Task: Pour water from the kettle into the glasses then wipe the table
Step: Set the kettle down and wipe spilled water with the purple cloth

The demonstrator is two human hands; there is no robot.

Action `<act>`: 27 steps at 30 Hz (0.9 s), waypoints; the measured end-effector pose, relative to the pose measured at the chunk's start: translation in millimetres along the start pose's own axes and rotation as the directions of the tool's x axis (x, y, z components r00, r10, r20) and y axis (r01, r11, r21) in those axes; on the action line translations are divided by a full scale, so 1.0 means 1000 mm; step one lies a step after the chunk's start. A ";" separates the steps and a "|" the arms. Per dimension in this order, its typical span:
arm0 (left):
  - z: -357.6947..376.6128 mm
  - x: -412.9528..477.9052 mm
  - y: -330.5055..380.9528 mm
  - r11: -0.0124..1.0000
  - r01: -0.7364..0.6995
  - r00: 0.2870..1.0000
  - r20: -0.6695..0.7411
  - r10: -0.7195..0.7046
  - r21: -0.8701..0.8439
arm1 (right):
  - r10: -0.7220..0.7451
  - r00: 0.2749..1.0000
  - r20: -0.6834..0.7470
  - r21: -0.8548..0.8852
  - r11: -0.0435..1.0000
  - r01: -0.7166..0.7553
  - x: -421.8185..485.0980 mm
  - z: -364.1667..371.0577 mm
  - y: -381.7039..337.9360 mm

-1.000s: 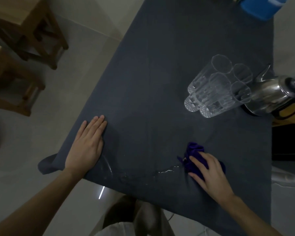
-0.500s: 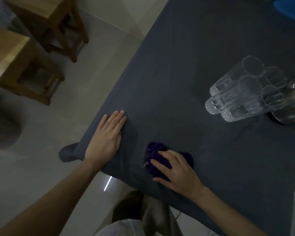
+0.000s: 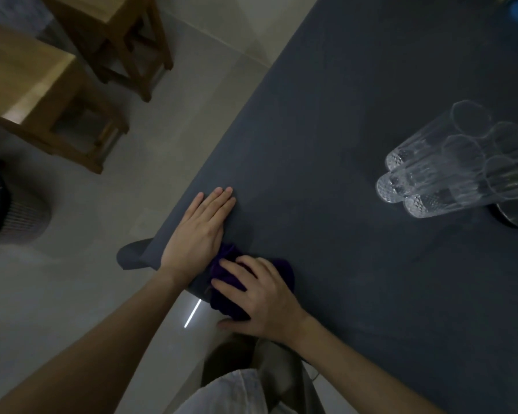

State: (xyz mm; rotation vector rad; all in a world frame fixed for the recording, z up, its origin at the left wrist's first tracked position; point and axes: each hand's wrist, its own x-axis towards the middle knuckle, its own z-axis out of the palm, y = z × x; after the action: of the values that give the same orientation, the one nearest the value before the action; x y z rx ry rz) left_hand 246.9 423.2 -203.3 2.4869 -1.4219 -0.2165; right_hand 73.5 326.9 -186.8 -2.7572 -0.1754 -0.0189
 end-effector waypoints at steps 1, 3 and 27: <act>0.000 0.000 0.000 1.000 0.001 1.000 -0.004 -0.001 -0.005 | -0.017 1.000 0.012 0.000 1.000 0.017 0.000 -0.001 0.001; -0.001 0.000 0.001 1.000 0.003 1.000 -0.009 -0.003 -0.014 | -0.067 0.997 0.032 0.008 0.998 0.067 0.001 -0.002 0.004; 0.001 0.001 0.002 0.999 0.003 1.000 -0.018 -0.004 -0.052 | 0.627 0.749 -0.214 -0.099 0.749 -0.655 -0.286 -0.064 0.085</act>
State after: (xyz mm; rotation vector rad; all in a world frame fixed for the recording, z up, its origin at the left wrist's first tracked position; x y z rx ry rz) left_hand 245.3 421.1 -203.3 2.4434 -1.3868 -0.2286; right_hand -198.8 190.3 -168.9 -2.8063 0.8742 -0.0852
